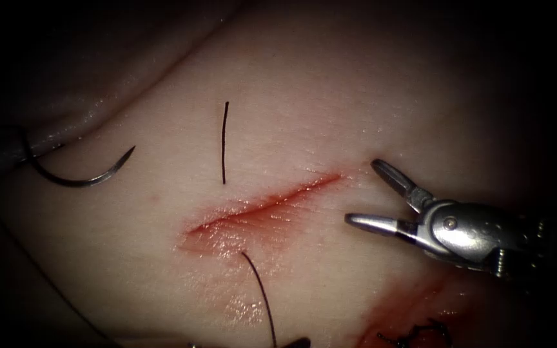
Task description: Wound Closure
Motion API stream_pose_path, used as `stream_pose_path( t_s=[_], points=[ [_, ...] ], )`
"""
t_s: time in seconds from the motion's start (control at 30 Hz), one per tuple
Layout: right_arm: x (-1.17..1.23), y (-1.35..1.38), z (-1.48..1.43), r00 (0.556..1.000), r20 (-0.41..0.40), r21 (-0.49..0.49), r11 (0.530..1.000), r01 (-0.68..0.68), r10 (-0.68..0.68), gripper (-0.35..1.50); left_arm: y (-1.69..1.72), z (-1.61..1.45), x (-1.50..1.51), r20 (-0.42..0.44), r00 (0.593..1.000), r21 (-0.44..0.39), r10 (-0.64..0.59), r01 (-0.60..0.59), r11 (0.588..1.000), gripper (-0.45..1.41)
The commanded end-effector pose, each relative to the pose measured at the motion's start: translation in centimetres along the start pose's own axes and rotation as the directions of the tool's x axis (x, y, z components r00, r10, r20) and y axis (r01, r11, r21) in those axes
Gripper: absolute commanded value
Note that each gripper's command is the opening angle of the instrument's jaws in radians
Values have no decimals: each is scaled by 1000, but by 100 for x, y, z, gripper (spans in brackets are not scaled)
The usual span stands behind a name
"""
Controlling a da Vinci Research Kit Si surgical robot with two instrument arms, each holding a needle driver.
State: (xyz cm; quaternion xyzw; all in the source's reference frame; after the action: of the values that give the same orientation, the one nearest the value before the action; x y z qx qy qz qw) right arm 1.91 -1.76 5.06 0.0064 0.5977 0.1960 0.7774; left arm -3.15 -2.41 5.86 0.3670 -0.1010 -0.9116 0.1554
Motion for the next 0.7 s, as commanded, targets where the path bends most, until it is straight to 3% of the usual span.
stream_pose_path(
  t_s=[0.03, 0.2, 0.27, 0.33, 0.37, 0.4, 0.7],
  points=[
    [-4, -6, 8, 1000, -3, 5, 1000, -1, 1, 130, 7, 6, 2, -1, 1000, -2, 6, -6, 1000, 58],
    [-4, -6, 9, 1000, -4, 6, 1000, -1, 1, 130, 8, 5, 2, 1, 1000, -1, 18, -18, 1000, 56],
    [-4, -6, 9, 1000, -4, 6, 1000, -1, 1, 130, 8, 4, 2, 3, 1000, -1, 19, -19, 1000, 44],
    [-4, -6, 9, 1000, -4, 6, 1000, -1, 1, 130, 9, 2, 2, 14, 1000, 3, 19, -19, 1000, 4],
    [-4, -6, 9, 1000, -4, 6, 1000, -1, 1, 130, 10, 1, 2, 16, 1000, 3, 19, -19, 1000, -33],
    [-4, -6, 9, 1000, -4, 6, 1000, -1, 1, 128, 10, 0, 2, 16, 1000, 0, 20, -20, 1000, -45],
    [-7, -11, 10, 999, -33, 63, 998, 1, 1, 113, -17, -15, 2, -11, 994, -24, 111, -111, 994, -45]
  ],
)
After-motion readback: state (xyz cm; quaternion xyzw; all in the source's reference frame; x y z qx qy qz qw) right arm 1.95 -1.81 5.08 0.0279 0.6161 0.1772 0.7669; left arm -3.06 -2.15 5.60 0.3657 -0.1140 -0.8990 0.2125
